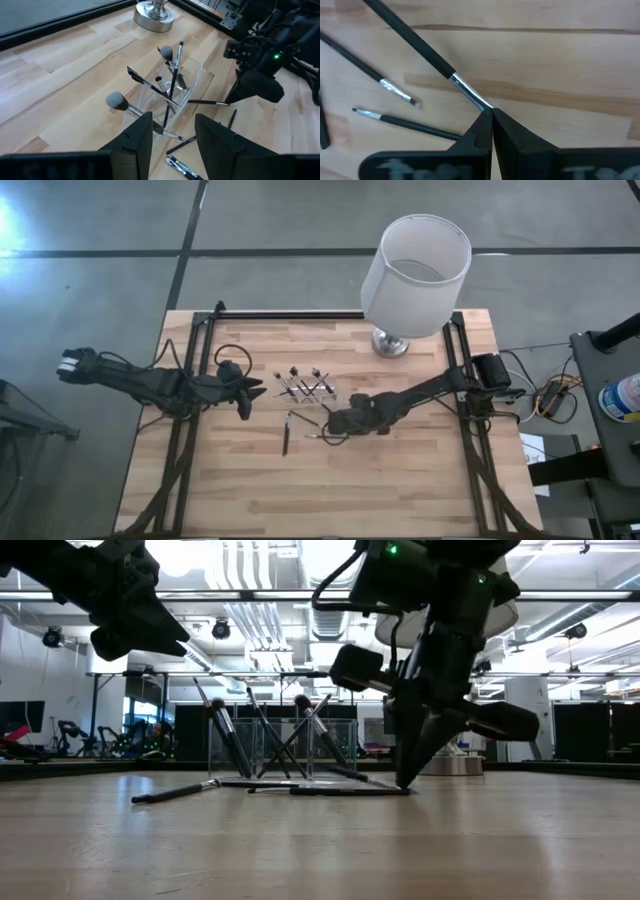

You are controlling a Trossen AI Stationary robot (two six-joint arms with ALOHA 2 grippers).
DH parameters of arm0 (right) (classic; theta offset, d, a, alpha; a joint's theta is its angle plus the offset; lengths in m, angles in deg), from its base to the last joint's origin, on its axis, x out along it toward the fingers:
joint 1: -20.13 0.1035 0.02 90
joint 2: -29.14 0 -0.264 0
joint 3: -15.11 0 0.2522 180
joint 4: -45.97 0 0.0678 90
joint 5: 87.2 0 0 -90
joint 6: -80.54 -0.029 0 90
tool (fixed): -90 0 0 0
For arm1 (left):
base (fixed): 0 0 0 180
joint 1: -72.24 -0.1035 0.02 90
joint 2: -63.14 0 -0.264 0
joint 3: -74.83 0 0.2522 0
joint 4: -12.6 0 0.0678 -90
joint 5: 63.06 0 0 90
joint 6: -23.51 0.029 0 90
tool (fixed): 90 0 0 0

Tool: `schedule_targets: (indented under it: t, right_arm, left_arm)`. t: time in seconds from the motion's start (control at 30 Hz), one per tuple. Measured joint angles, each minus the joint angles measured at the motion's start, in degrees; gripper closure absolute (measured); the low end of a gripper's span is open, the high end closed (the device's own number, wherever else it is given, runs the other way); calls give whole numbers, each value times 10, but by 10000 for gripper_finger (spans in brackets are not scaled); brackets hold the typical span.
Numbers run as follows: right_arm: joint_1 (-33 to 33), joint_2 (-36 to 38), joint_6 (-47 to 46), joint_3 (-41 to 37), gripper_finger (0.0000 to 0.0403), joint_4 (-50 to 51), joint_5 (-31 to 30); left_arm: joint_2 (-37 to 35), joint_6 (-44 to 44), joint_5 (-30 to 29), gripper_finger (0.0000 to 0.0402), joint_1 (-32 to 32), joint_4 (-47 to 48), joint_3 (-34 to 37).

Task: Put items in baskets/containers
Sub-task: Put the foundation brush into the transparent organizer

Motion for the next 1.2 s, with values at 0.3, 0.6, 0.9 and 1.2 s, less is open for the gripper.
schedule_targets:
  t: [0.3,0.6,0.9,1.2]
  right_arm:
    - [1,-29,21,18,394,-8,-3]
    - [5,-34,102,19,394,34,1]
    - [3,-35,225,11,394,45,3]
    - [4,-35,228,8,394,42,-15]
  left_arm:
    - [0,0,1,262,0,0,0]
    - [58,139,183,262,-1,-104,0]
    - [196,202,288,262,-34,-253,-3]
    - [313,345,342,262,-60,-277,-54]
